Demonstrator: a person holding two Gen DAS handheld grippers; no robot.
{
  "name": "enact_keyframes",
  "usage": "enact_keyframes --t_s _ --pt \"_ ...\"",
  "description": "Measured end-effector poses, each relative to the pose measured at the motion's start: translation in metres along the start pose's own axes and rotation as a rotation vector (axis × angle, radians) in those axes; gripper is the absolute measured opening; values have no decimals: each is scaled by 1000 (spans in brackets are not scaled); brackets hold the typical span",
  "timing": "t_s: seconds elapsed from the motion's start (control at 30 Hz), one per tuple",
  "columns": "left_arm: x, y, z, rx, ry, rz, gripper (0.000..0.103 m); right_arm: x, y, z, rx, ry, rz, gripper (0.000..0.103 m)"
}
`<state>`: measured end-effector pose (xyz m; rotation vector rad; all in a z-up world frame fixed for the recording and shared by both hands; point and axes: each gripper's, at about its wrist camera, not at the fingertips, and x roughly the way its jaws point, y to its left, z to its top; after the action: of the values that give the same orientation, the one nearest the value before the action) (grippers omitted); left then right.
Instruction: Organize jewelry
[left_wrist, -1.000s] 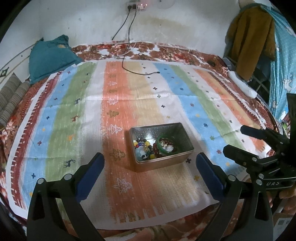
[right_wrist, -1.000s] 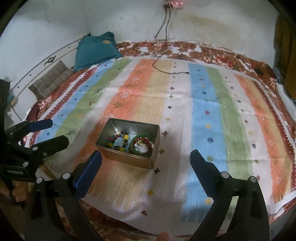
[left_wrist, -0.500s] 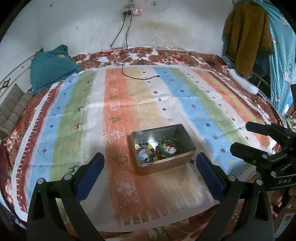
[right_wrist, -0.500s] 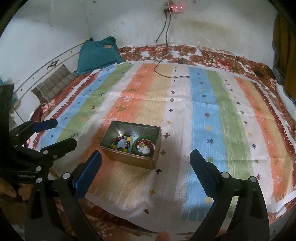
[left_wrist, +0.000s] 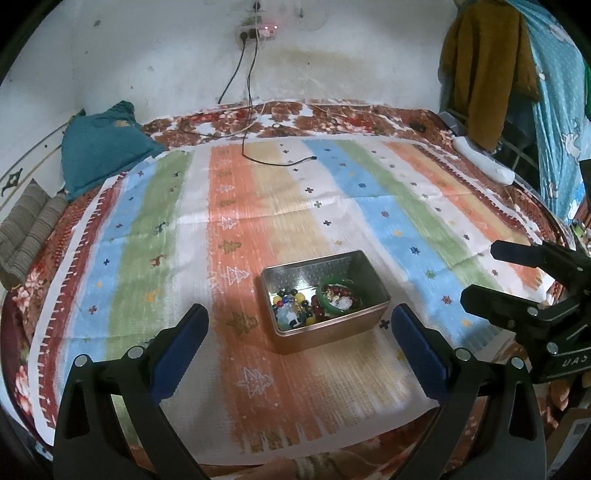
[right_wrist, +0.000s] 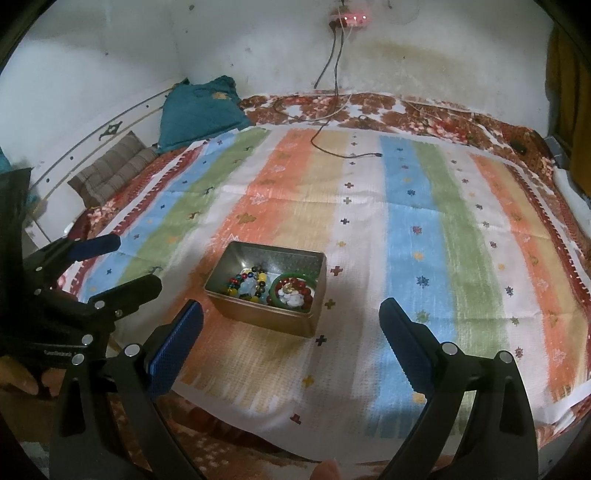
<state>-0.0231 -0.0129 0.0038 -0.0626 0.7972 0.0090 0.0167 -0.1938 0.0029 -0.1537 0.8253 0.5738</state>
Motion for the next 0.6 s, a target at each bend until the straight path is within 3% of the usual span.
enact_keyframes --t_s 0.6 --pt "-7 -4 4 -3 -35 -4 97 -10 2 -4 -10 -53 -1 97"
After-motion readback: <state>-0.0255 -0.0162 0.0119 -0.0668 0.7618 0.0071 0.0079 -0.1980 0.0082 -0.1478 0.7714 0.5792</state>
